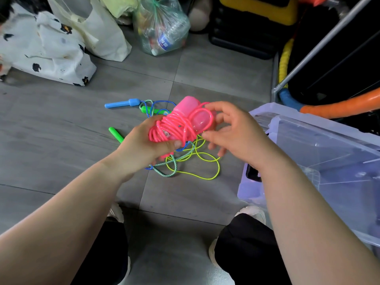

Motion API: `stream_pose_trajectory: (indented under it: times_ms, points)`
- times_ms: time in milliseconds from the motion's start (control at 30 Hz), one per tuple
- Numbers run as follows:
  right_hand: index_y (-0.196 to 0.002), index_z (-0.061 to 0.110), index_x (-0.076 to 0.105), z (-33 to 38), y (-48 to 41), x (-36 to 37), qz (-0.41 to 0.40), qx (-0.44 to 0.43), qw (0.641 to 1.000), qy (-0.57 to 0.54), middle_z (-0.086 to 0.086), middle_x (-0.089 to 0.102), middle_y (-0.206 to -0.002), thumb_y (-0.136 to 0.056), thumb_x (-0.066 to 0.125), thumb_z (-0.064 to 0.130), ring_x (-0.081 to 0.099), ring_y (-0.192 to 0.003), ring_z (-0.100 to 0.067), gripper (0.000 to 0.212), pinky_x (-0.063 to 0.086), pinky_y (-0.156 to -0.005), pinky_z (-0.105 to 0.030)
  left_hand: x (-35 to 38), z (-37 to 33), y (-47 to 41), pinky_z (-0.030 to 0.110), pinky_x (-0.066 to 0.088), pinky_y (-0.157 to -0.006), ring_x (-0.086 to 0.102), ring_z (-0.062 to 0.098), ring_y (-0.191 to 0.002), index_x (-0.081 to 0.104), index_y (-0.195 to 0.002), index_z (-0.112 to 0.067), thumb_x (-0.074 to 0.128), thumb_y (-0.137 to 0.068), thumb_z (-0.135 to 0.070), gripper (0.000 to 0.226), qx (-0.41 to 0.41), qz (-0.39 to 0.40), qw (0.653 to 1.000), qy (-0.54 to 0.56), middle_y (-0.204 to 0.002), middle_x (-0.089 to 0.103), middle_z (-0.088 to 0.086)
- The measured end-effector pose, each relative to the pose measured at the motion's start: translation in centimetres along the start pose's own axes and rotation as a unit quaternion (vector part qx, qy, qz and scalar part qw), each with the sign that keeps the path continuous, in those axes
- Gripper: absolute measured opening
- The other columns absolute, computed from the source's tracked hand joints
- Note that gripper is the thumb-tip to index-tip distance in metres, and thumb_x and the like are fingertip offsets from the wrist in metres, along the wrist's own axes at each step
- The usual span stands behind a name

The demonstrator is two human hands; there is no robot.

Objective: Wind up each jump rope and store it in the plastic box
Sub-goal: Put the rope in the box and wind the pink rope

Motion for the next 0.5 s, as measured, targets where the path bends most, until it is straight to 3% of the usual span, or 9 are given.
stream_pose_trajectory:
  times_ms: [100, 233, 400, 500]
  points:
    - [-0.088, 0.031, 0.048, -0.2, 0.2, -0.2, -0.002, -0.009, 0.999, 0.034, 0.004, 0.054, -0.061, -0.078, 0.062, 0.001, 0.053, -0.040, -0.006, 0.034, 0.044, -0.043, -0.024, 0.6, 0.0, 0.2, 0.014, 0.036, -0.036, 0.046, 0.001, -0.035, 0.054, -0.093, -0.025, 0.071, -0.060, -0.023, 0.037, -0.006, 0.051, 0.999, 0.009, -0.048, 0.059, -0.011]
    - [-0.068, 0.030, 0.045, -0.3, 0.0, -0.1, -0.034, -0.033, 0.997, 0.060, 0.008, 0.055, -0.056, -0.077, 0.063, 0.003, 0.053, -0.040, -0.005, 0.033, 0.042, -0.043, -0.020, 0.6, 0.2, 0.1, 0.016, 0.038, -0.038, 0.045, 0.003, -0.036, 0.052, -0.091, -0.031, 0.067, -0.057, -0.029, 0.038, 0.000, 0.061, 0.998, -0.029, -0.048, 0.059, -0.012]
    - [-0.059, 0.027, 0.034, 0.4, 0.3, 0.3, -0.079, -0.088, 0.974, 0.194, -0.007, 0.060, -0.067, -0.077, 0.064, 0.017, 0.060, -0.067, -0.031, 0.037, 0.046, -0.063, -0.035, 1.2, 0.4, 0.1, 0.013, 0.039, -0.037, 0.051, -0.001, -0.038, 0.048, -0.085, -0.037, 0.071, -0.056, -0.033, 0.037, -0.018, 0.076, 0.994, -0.082, -0.046, 0.060, -0.018]
    - [-0.059, 0.024, 0.030, 0.2, 0.2, 0.6, -0.117, -0.083, 0.974, 0.177, -0.013, 0.060, -0.067, -0.080, 0.060, 0.019, 0.059, -0.067, -0.036, 0.037, 0.047, -0.062, -0.038, 1.0, 0.2, 0.1, 0.010, 0.038, -0.038, 0.050, -0.002, -0.036, 0.048, -0.086, -0.037, 0.077, -0.067, -0.021, 0.039, -0.003, 0.061, 0.995, -0.079, -0.046, 0.058, -0.009]
Point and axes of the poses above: each hand's wrist, its own y-axis away from the middle knuckle, its own x-axis out of the palm, z = x × y, the point moved 4 cm from there along -y, towards the middle knuckle
